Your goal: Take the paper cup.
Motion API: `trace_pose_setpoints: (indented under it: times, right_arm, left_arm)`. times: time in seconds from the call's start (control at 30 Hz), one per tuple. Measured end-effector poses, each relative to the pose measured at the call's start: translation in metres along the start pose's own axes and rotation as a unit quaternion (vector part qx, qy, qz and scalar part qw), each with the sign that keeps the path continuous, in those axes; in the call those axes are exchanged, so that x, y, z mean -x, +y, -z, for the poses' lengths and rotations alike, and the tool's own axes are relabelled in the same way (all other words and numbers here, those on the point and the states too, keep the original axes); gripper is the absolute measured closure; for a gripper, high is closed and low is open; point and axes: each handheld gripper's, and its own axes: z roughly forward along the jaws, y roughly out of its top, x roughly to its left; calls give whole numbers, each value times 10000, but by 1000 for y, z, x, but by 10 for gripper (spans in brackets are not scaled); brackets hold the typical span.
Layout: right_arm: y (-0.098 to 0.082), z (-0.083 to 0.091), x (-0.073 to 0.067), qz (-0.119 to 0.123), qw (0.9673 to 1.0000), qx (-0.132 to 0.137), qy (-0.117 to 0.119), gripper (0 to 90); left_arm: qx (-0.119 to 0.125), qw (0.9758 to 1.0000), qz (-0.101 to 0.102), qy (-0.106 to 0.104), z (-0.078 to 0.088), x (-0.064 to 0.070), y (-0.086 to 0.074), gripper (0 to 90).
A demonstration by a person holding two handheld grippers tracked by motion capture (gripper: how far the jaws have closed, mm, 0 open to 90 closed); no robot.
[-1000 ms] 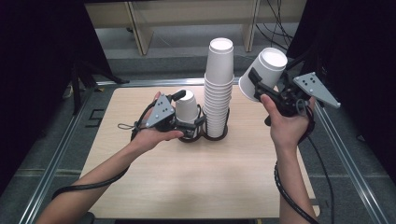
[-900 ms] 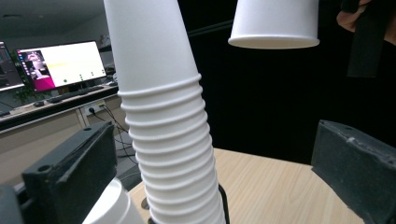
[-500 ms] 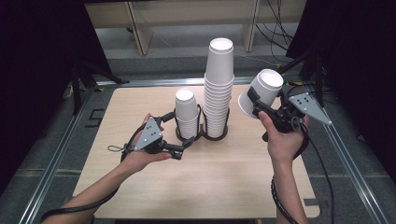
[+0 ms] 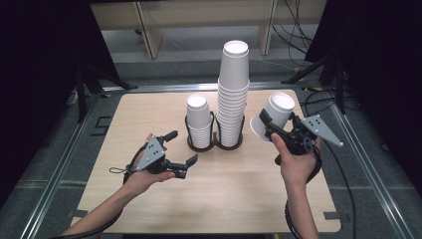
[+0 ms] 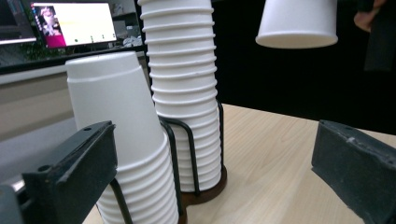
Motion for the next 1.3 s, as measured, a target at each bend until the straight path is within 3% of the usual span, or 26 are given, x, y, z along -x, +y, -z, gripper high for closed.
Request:
trace_pose_setpoints:
  times: [0.4, 0.5, 0.67, 0.77, 0.9, 0.93, 1.03, 1.23, 1.3]
  right_arm:
    - [-33, 1, -1, -345, 9992, -203, -63, 218]
    - [-40, 0, -3, -317, 9992, -239, -21, 218]
    - [-54, -3, -7, -571, 9977, -377, 10, 218]
    - [-62, -4, -8, -554, 9976, -423, 9, 218]
    - [-68, -3, -12, -726, 9964, -449, 11, 218]
    - [-71, -4, -11, -621, 9970, -469, -43, 218]
    - [-75, -3, -15, -796, 9956, -493, 87, 218]
    - [-84, -4, -18, -886, 9947, -493, 162, 218]
    - [-88, -4, -21, -1132, 9923, -476, 155, 219]
  left_arm:
    - [-146, 9997, 111, 134, 12, -2, -20, 0]
    - [-157, 9997, 136, 127, 13, 0, -23, 0]
    - [-120, 9995, 239, 175, 12, 4, -30, 0]
    - [-83, 9994, 296, 151, 7, 8, -33, 0]
    - [-97, 9995, 294, 69, 1, 15, -34, 0]
    - [-89, 9995, 312, 45, -1, 17, -35, 0]
    - [-116, 9995, 279, 0, -4, 22, -35, 0]
    - [-136, 9995, 247, -107, -8, 29, -35, 0]
    - [-124, 9995, 243, -148, -8, 31, -35, 0]
